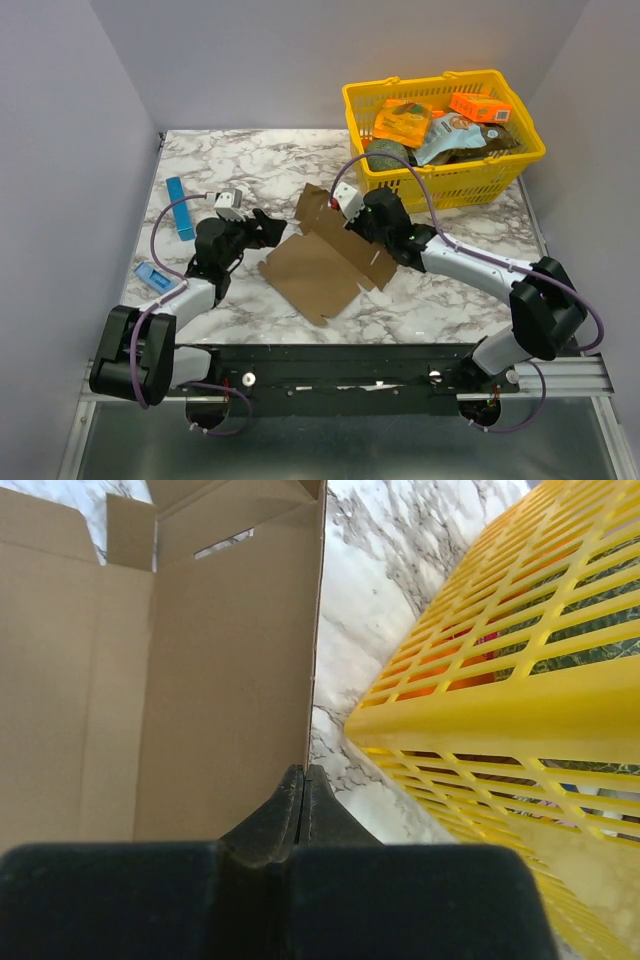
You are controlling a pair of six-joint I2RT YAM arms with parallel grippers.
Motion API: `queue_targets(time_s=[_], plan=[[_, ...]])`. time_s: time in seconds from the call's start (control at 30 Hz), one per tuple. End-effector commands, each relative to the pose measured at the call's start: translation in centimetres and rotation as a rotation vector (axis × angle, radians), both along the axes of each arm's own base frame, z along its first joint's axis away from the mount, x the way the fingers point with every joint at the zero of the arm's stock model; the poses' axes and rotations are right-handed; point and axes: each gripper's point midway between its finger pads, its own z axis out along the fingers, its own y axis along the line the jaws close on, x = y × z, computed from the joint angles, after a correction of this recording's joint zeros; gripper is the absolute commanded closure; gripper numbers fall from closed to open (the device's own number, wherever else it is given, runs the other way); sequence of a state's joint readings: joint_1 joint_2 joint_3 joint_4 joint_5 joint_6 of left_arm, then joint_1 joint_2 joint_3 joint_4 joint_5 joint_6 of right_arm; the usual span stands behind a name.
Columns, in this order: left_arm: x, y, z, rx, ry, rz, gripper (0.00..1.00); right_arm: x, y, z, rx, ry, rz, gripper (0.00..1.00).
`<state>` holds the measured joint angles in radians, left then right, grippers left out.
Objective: Fold the paper box
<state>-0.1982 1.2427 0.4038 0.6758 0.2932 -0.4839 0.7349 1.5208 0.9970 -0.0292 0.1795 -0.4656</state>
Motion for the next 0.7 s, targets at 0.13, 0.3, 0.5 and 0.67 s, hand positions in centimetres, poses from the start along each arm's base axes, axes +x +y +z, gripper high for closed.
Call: queue_targets(time_s=[0.13,0.3,0.5,0.67], plan=[[0.6,-0.9,2.8,-0.050,-0.064,-0.040,0.06,-0.2,-0.8,-3.3,-0.202,-0.071,-0.019,0.99],[-0.1,-0.1,2.1,-0.056,-0.037,0.008,0.07,-1.0,0.3,-3.5,-0.255,-0.130,0.008,0.99],[-2.3,1.0,1.2,-0.101,-0.029,0.063,0.07,-2.3,1.4,-2.3,-0.295,-0.236,0.038,0.99],[-3.3,1.2,0.2,-0.061,-0.026,0.053,0.07,-3.2,2.0,-1.5,-0.306,-0.266,0.072,0.99]])
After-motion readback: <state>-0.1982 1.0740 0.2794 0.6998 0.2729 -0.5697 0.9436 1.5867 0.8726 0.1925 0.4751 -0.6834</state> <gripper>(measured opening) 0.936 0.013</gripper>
